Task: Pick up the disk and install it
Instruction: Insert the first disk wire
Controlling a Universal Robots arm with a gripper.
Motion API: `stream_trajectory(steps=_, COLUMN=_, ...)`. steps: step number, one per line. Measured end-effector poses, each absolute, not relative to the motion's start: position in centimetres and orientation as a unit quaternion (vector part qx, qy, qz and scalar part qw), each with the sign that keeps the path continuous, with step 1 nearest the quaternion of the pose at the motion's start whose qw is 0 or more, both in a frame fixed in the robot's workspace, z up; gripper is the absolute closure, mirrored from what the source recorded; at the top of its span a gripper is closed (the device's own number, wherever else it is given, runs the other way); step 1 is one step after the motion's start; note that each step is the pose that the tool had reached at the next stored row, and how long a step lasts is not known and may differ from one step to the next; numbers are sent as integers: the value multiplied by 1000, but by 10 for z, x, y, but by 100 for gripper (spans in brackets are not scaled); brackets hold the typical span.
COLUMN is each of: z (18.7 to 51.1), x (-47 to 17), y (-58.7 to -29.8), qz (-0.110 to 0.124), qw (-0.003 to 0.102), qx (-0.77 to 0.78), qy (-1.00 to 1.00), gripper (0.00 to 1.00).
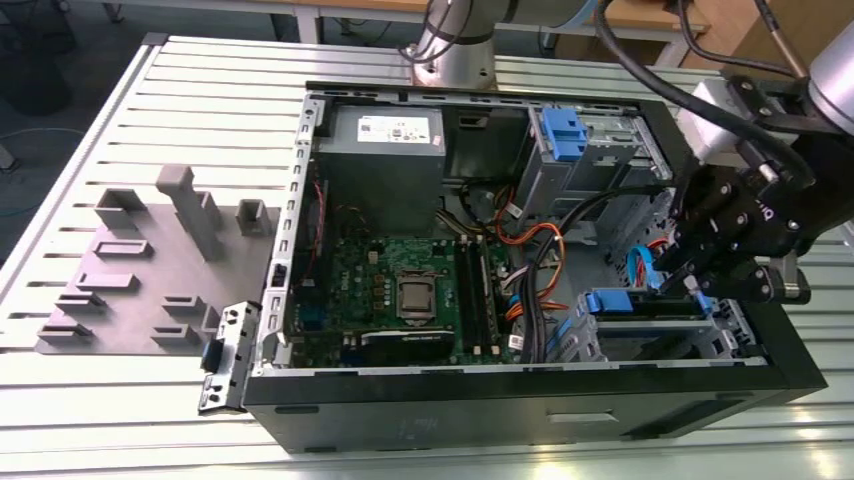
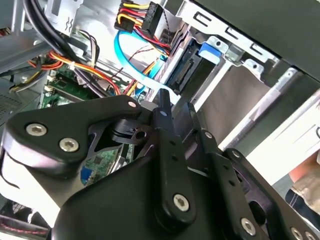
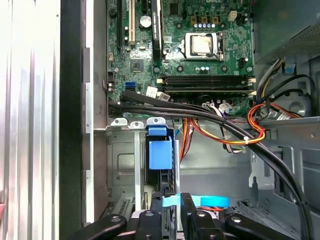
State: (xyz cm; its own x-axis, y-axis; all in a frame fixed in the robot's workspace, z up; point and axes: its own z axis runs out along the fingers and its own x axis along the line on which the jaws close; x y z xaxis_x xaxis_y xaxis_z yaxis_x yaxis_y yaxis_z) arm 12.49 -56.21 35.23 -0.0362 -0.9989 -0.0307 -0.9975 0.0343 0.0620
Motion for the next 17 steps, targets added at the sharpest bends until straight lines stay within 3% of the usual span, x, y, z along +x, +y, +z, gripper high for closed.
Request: stream_trajectory(steps=17, z=359, x=126, y=-562, qz=-33, qw=11, qx=694, qy=-719, gripper=71)
